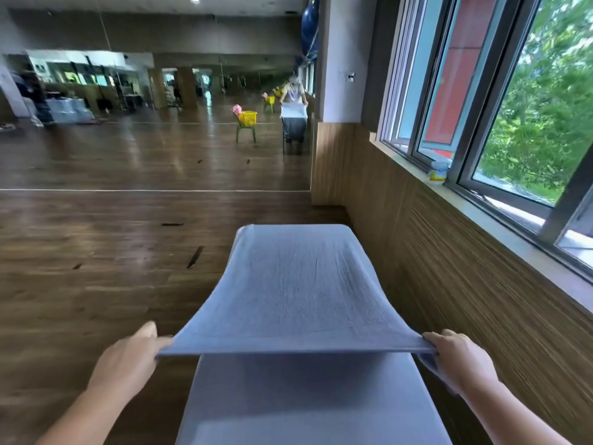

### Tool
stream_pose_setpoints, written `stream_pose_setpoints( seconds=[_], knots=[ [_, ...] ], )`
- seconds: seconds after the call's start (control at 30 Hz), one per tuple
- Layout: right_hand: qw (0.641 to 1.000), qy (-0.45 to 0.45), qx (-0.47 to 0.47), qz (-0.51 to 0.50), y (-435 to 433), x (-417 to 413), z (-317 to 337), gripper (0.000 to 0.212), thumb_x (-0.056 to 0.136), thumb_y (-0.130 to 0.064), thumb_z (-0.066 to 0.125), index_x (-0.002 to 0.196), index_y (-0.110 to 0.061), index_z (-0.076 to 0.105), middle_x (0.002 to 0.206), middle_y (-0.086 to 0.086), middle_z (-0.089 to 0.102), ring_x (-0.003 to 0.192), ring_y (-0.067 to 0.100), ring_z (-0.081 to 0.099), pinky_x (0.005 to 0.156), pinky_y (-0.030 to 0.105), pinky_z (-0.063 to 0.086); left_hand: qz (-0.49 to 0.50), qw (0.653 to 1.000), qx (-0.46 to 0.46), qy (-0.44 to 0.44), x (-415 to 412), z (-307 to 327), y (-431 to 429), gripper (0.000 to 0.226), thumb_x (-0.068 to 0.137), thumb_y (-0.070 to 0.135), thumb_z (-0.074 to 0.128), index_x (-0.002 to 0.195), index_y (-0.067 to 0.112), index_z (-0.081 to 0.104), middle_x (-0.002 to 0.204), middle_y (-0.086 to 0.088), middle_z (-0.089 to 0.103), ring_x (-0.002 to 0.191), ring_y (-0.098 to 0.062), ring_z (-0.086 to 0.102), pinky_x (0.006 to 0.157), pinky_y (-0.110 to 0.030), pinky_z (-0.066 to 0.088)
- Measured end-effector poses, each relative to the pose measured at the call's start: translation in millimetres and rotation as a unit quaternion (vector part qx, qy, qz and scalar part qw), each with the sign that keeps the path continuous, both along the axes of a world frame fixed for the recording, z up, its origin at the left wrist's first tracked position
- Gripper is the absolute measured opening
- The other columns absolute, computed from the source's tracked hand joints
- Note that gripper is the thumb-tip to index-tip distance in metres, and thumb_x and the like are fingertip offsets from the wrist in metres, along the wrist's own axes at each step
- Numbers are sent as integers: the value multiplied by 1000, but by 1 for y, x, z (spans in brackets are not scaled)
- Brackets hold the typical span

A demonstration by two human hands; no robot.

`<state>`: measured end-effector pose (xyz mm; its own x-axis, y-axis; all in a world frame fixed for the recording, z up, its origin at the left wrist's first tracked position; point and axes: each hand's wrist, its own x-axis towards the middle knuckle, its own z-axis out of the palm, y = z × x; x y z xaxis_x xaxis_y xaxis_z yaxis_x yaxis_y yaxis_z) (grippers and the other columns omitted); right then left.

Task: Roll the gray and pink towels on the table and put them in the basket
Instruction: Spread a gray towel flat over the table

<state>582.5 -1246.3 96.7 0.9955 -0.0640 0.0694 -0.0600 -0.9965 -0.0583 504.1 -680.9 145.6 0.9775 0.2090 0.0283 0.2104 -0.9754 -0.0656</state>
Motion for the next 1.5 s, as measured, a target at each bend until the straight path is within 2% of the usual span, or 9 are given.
stream_pose_setpoints(
  seconds=[0.13, 0.23, 0.33, 0.43, 0.63, 1.13, 1.3, 1.4, 1.5],
  knots=[
    [1000, 17, -17, -1, -13, -59, -41, 25, 87, -28, 56, 104, -46, 62, 80, -12, 45, 81, 9, 45, 63, 28, 48, 8, 998, -62, 24, -53, -46, 12, 31, 86, 25, 63, 79, 49, 44, 80, 5, 44, 77, -16, 64, 69, -32, 49],
    [1000, 11, -21, -14, -26, -99, -65, 40, 82, -19, 64, 111, -47, 67, 77, -14, 42, 79, 12, 42, 59, 31, 48, 8, 997, -53, 57, -88, -87, 31, 41, 80, 20, 67, 106, 52, 64, 85, 7, 41, 76, -14, 64, 60, -32, 46],
    [1000, -9, -10, 23, -37, -144, -80, 34, 69, -10, 77, 92, -35, 70, 76, -16, 45, 76, 14, 46, 51, 32, 48, -3, 995, -56, 80, -126, -125, 44, 55, 75, 15, 71, 116, 51, 66, 85, 9, 40, 72, -12, 59, 59, -32, 45],
    [999, -4, 27, 44, -44, -188, -86, 36, 64, -7, 78, 74, -30, 52, 69, -17, 45, 73, 15, 47, 50, 33, 45, -7, 992, -67, 102, -170, -145, 39, 55, 79, 17, 66, 119, 55, 61, 87, 11, 41, 76, -6, 53, 64, -31, 50],
    [992, 70, 25, 103, -77, -254, -108, 48, 61, -12, 80, 71, -31, 37, 68, -18, 42, 72, 9, 43, 48, 21, 34, 41, 987, -114, 103, -252, -186, 26, 32, 84, 23, 67, 92, 51, 55, 82, 13, 49, 66, -2, 53, 56, -27, 50],
    [961, 177, 14, 210, -115, -319, -132, 65, 45, -28, 90, 76, -36, 34, 73, -18, 39, 72, 7, 39, 50, 19, 41, 45, 993, -99, 51, -351, -214, -12, 47, 70, 21, 75, 114, 35, 74, 96, 19, 46, 79, -13, 47, 62, -35, 52],
    [961, 115, 76, 242, -42, -307, -116, 52, 69, -67, 65, 109, -35, 63, 110, -23, 56, 102, 3, 51, 78, 18, 49, -61, 990, -125, -10, -320, -188, -87, 59, 76, 56, 52, 129, 34, 65, 126, 9, 59, 114, -21, 53, 82, -45, 51],
    [937, 152, 67, 307, 50, -279, -119, 71, 82, -67, 45, 144, -33, 43, 152, -10, 37, 139, 14, 33, 110, 35, 37, -129, 972, -189, 56, -271, -193, -165, 62, 88, 61, 42, 147, 41, 43, 154, 12, 39, 142, -17, 35, 112, -44, 35],
    [915, 222, 15, 335, 122, -258, -125, 81, 80, -65, 34, 154, -35, 19, 166, -4, 5, 152, 21, 7, 119, 45, 20, -175, 967, -155, 97, -229, -200, -215, 68, 90, 66, 37, 153, 41, 30, 164, 10, 23, 151, -18, 22, 119, -41, 19]
  ],
)
